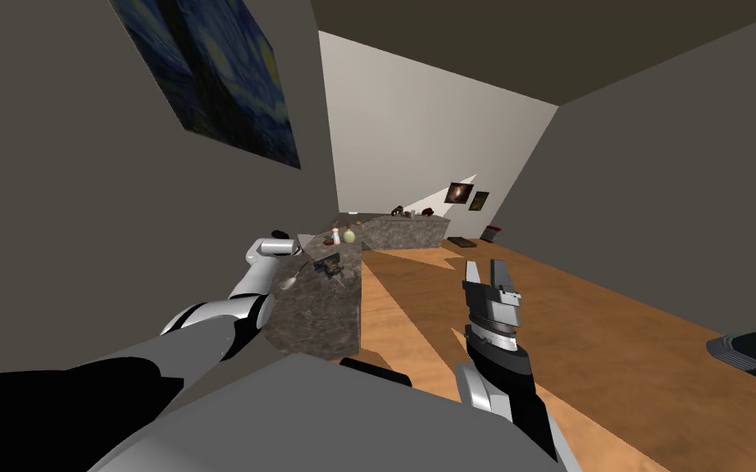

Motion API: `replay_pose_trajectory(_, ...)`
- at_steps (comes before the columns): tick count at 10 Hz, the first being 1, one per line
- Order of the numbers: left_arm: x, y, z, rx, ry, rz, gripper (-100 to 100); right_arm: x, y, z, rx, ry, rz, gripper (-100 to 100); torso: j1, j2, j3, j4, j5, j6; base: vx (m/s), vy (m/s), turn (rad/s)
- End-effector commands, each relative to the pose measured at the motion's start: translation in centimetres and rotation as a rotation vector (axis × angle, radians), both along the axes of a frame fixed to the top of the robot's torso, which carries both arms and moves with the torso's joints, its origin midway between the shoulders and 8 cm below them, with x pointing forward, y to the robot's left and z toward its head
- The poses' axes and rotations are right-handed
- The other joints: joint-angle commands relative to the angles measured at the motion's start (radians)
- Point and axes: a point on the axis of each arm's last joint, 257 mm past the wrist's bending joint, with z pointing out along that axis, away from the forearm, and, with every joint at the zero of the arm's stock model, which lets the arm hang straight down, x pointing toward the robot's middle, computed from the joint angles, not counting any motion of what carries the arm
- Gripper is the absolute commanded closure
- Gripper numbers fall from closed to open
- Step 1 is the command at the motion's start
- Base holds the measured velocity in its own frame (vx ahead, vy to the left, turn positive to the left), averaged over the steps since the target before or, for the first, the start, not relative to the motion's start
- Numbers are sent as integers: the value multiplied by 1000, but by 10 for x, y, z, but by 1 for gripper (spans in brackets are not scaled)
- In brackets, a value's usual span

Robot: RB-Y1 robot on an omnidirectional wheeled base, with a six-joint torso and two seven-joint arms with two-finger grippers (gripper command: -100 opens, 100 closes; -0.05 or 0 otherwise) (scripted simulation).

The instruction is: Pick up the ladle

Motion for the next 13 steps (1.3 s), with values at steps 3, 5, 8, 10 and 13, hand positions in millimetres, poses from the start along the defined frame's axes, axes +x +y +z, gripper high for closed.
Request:
replay_pose_trajectory(3, -23, 14, -27, -160, 37, 125, -100, 0, 0, 0, 0, 0, 0, 0, 0, 0, 0, 0, 0, 0, 20, 18, -84)
replay_pose_trajectory(5, -36, 14, -45, -234, 74, 174, -100, 0, 0, 0, 0, 0, 0, 0, 1, 0, 0, 0, 0, 0, 21, 31, -51)
replay_pose_trajectory(8, -54, 10, -71, -354, 118, 254, -100, 0, 0, 0, 0, 0, 0, 0, 1, 0, 0, 0, 0, 0, 19, 32, -59)
replay_pose_trajectory(10, -62, 6, -83, -408, 140, 288, -100, 0, 0, 0, 0, 0, 0, 0, 1, 1, 1, 0, 0, -1, 6, 26, -38)
replay_pose_trajectory(13, -86, -9, -116, -541, 207, 370, -100, 0, 0, 0, 0, 0, 0, 0, 2, 1, 0, 0, 0, 0, 5, 32, -63)
